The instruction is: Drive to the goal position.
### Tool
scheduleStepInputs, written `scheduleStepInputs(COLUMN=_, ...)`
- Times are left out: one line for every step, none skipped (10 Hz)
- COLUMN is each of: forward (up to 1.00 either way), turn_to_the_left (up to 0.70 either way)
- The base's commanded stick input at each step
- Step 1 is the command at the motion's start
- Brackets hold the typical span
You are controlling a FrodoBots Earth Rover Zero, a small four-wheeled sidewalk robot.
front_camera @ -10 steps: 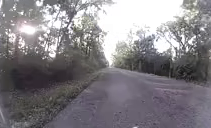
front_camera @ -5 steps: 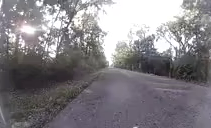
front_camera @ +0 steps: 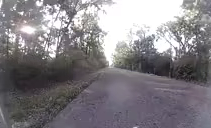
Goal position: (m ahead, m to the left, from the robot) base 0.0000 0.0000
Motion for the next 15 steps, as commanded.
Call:
scheduleStepInputs(forward=0.04, turn_to_the_left=0.0)
scheduleStepInputs(forward=0.02, turn_to_the_left=0.0)
scheduleStepInputs(forward=0.01, turn_to_the_left=0.0)
scheduleStepInputs(forward=0.01, turn_to_the_left=0.0)
scheduleStepInputs(forward=0.03, turn_to_the_left=0.0)
scheduleStepInputs(forward=0.04, turn_to_the_left=0.0)
scheduleStepInputs(forward=0.01, turn_to_the_left=0.0)
scheduleStepInputs(forward=0.04, turn_to_the_left=0.0)
scheduleStepInputs(forward=0.04, turn_to_the_left=0.0)
scheduleStepInputs(forward=0.04, turn_to_the_left=0.0)
scheduleStepInputs(forward=0.04, turn_to_the_left=0.0)
scheduleStepInputs(forward=0.04, turn_to_the_left=0.0)
scheduleStepInputs(forward=0.04, turn_to_the_left=0.0)
scheduleStepInputs(forward=0.04, turn_to_the_left=0.0)
scheduleStepInputs(forward=0.04, turn_to_the_left=0.0)
